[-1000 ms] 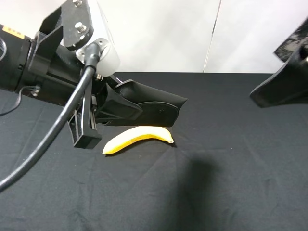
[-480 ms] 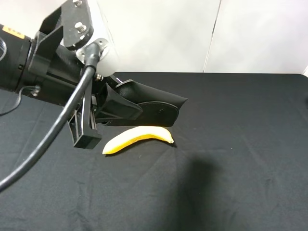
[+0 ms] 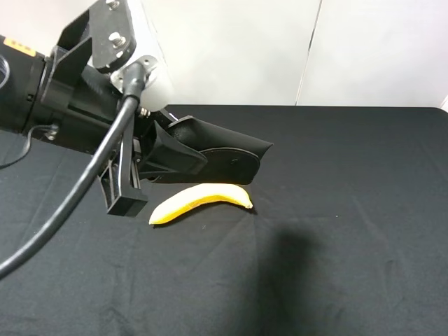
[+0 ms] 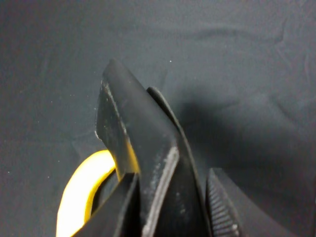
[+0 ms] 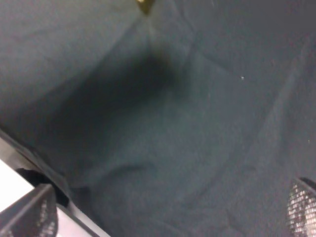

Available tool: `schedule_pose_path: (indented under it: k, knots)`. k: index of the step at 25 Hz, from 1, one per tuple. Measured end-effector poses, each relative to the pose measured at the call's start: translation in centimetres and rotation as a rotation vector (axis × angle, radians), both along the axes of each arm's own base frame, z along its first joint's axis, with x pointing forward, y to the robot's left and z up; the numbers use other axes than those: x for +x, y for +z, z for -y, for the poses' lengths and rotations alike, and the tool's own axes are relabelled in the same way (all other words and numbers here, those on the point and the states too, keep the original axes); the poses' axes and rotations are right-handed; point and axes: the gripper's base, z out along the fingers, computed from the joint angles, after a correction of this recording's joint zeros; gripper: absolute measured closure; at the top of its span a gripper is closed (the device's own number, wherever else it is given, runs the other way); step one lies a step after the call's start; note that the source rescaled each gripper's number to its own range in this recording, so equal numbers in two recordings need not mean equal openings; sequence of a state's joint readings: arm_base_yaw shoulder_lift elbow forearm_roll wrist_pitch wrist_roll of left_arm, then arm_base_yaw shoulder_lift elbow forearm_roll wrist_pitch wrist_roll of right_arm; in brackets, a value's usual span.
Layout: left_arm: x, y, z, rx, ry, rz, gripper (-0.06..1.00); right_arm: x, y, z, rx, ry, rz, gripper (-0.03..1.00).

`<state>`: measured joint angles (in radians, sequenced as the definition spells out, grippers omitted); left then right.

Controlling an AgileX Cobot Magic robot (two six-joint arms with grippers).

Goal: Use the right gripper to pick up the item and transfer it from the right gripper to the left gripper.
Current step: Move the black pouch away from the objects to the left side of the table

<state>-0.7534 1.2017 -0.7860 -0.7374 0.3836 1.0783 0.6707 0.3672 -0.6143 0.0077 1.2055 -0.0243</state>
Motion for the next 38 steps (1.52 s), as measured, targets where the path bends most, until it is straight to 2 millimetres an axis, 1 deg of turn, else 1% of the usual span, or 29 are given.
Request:
schedule_pose_path:
  k: [5, 10, 25, 28, 31, 38]
  knots:
    - [0.0, 0.0, 0.0, 0.000, 0.000, 0.000, 0.94, 0.0, -1.5, 0.1, 0.042, -0.006, 0.060, -0.03]
    - [0.0, 0.0, 0.0, 0.000, 0.000, 0.000, 0.94, 0.4, -2.1, -0.2, 0.072, -0.008, 0.095, -0.03]
    - [0.0, 0.0, 0.0, 0.000, 0.000, 0.000, 0.94, 0.4, -2.1, -0.2, 0.081, -0.019, 0.091, -0.03]
    - [0.0, 0.0, 0.0, 0.000, 0.000, 0.000, 0.94, 0.5, -2.1, 0.0, 0.083, -0.079, 0.098, -0.03]
    - [0.0, 0.0, 0.0, 0.000, 0.000, 0.000, 0.94, 0.2, -1.9, 0.6, 0.106, -0.165, 0.140, -0.03]
    - [0.0, 0.0, 0.0, 0.000, 0.000, 0.000, 0.94, -2.4, -1.4, 2.2, 0.188, -0.355, 0.326, -0.03]
